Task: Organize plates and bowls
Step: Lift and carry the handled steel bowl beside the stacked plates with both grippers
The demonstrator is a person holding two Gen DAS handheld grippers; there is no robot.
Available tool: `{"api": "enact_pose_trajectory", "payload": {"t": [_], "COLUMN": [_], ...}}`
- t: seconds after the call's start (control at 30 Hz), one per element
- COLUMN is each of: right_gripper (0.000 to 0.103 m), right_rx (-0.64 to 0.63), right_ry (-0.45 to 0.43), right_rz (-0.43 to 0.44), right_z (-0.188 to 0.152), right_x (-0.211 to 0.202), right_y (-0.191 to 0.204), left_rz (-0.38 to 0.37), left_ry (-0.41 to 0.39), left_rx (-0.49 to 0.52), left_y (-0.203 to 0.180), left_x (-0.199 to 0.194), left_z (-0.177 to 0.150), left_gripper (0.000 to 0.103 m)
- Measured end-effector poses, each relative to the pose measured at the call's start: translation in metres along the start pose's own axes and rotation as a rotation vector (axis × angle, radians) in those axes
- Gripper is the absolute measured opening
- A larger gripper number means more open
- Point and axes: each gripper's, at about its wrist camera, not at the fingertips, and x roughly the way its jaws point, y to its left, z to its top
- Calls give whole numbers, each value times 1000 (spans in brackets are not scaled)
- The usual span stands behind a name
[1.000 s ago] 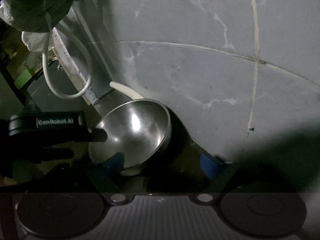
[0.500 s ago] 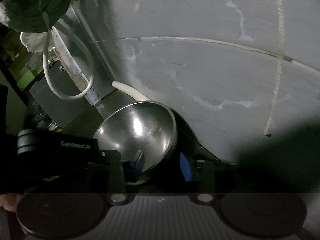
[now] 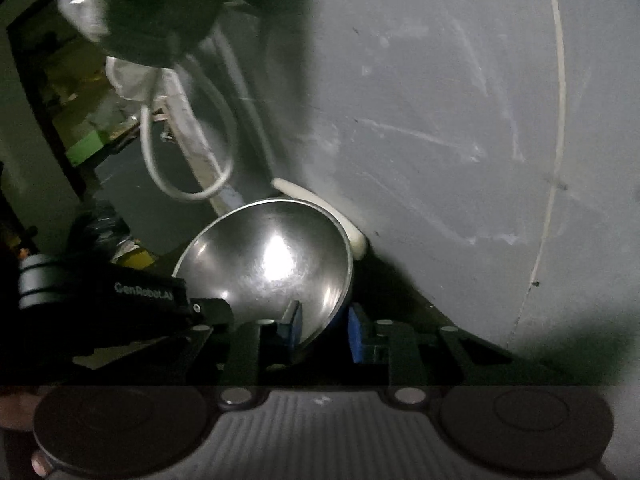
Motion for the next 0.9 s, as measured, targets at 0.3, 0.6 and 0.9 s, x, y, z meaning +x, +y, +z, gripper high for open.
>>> {"api": "enact_pose_trajectory", "payload": {"t": [0.3, 0.6, 0.9], "right_gripper": [27, 26, 27], "right_rx": [-170, -271, -304], "right_ry": [-89, -41, 136], "right_rz": [29, -27, -44], "right_z": [-18, -84, -159], "right_x": [-101, -221, -274], "right_y": [24, 15, -8], "left_rz": [-42, -82, -95], "left_ry": [-113, -42, 197], "left_rx": [-21, -39, -24], "left_y": [-17, -43, -48], "left_x": [-101, -176, -182], "left_z": [-50, -172, -260], "left_gripper": [15, 18, 20]}}
